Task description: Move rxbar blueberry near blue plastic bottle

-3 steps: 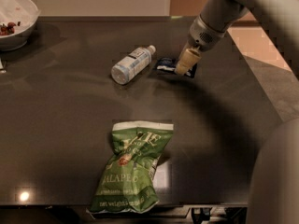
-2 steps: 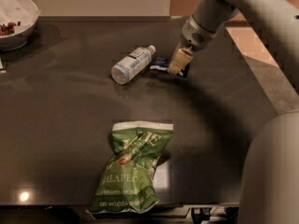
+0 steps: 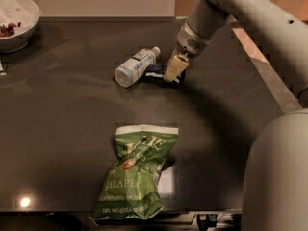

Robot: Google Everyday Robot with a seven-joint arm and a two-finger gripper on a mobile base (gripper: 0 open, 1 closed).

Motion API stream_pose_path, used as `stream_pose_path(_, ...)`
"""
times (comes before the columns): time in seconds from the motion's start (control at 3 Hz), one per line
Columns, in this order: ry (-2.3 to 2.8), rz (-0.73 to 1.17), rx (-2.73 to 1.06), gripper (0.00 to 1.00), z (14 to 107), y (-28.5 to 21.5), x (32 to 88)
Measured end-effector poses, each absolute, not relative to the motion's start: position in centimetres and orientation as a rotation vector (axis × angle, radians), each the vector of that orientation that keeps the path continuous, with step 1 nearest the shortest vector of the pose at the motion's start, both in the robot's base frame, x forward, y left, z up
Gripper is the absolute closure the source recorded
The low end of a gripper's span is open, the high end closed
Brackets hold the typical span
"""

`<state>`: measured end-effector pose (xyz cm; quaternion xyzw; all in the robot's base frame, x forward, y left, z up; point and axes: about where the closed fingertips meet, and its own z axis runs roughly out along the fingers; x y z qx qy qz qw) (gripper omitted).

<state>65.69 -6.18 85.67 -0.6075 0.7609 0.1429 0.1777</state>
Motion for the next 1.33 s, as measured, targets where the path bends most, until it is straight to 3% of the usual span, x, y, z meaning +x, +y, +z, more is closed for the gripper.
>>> stream_pose_path(0.67, 2.152, 0.409, -1.721, 0.13, 85.2, -5.82, 65.89)
stream_pose_path(1.0, 2.151, 0.412, -1.722, 0.0, 84.98, -5.66, 65.97)
stream_pose_path(1.33, 2.151, 0.412, -1.722, 0.0, 84.97, -5.65, 65.98)
